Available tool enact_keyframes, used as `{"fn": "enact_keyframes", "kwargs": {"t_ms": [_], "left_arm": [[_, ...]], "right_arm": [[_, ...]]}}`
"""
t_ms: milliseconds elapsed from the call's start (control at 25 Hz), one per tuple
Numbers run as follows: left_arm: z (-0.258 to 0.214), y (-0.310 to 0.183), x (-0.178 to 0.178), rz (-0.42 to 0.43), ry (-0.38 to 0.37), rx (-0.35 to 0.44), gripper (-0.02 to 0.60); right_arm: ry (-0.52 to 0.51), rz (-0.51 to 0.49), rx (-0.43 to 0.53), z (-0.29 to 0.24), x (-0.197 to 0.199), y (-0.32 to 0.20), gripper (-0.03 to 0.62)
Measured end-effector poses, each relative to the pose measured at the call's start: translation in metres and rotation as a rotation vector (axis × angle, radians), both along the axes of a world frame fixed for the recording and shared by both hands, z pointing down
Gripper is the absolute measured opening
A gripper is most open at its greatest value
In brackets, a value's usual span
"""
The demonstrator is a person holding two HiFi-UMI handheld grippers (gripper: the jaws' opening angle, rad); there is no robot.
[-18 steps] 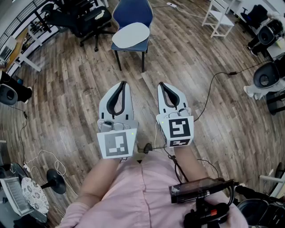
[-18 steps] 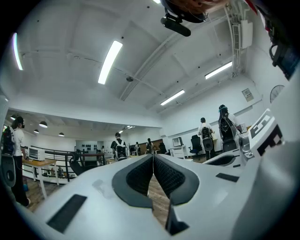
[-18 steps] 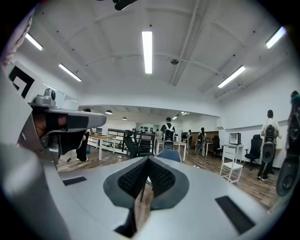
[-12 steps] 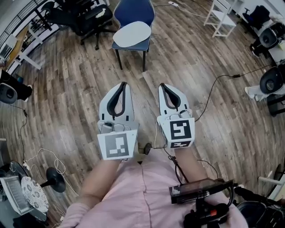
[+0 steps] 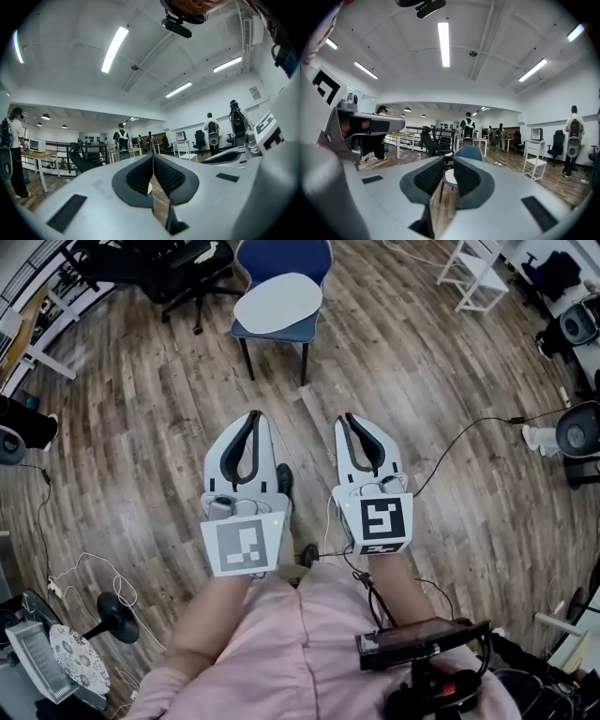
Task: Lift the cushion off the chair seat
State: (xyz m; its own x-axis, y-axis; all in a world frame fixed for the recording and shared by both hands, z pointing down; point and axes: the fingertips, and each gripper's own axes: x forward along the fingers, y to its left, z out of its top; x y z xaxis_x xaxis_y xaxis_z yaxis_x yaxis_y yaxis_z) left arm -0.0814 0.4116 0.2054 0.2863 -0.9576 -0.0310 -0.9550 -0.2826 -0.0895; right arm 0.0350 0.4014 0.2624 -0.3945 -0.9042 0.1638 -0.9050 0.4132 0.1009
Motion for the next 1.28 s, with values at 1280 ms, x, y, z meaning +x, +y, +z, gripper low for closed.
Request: {"fn": "enact_keyframes", "kwargs": {"t_ms": [1280], "left_arm": [[0.015, -0.407, -0.027, 0.086, -0.015, -0.05, 0.015]], "right_arm": [[-0.002, 0.126, -0.022, 0.006, -0.008, -0.397, 0.097]]}}
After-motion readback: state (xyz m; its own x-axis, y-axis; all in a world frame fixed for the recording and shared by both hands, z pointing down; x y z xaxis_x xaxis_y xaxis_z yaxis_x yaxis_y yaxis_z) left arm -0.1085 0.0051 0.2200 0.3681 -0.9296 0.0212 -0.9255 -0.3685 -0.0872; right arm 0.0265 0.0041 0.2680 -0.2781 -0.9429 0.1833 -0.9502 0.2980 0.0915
